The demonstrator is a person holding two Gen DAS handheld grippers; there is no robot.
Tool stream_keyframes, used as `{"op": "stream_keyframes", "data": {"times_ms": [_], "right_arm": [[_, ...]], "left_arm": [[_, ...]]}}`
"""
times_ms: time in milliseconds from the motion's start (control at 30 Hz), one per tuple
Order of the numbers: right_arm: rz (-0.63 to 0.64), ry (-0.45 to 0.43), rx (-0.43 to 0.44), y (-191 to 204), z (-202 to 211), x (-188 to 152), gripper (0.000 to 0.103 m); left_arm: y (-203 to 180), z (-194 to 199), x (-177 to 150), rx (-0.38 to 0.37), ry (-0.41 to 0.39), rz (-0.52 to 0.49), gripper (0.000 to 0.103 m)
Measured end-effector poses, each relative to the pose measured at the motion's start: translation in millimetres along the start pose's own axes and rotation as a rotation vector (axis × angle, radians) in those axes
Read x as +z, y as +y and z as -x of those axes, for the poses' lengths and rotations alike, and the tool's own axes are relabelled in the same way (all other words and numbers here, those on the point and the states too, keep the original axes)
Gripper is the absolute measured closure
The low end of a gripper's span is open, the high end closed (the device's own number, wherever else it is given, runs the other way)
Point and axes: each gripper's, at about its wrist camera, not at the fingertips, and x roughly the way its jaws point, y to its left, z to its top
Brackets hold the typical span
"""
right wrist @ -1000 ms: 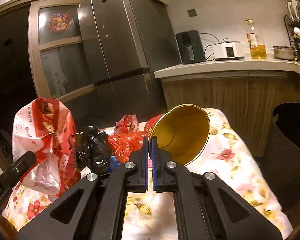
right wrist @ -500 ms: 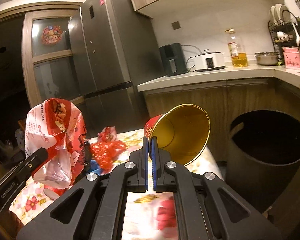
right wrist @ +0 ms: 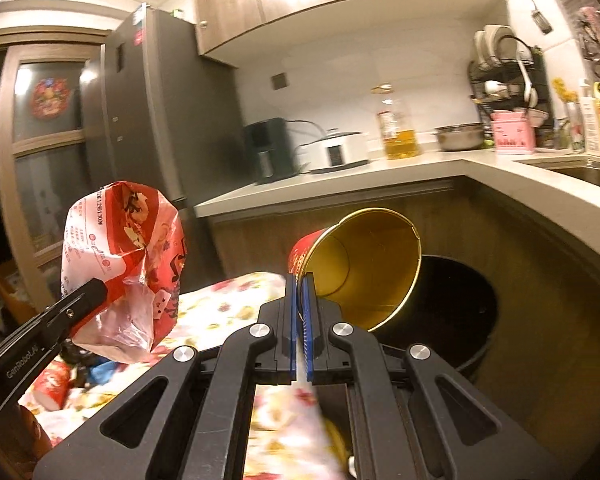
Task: Collect trash
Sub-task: 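Carry the wrapper and gold-rimmed cup over the black bin with both tools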
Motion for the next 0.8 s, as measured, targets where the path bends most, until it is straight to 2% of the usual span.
{"op": "stream_keyframes", "data": {"times_ms": [233, 400, 800], "right_arm": [[-0.017, 0.007, -0.054, -30, -6, 2, 0.099], [-0.025, 0.012, -0.067, -39, -10, 0, 0.099], [-0.035, 0.025, -0.082, -51, -23, 0, 0.099]], "left_arm": [[-38, -36, 1, -0.086, 0.012, -0.027, 0.103], [-54, -62, -3, -0.122, 0.041, -0.035, 0.103], [-72, -102, -16, -0.152, 0.104, -0.063, 0.103]]}}
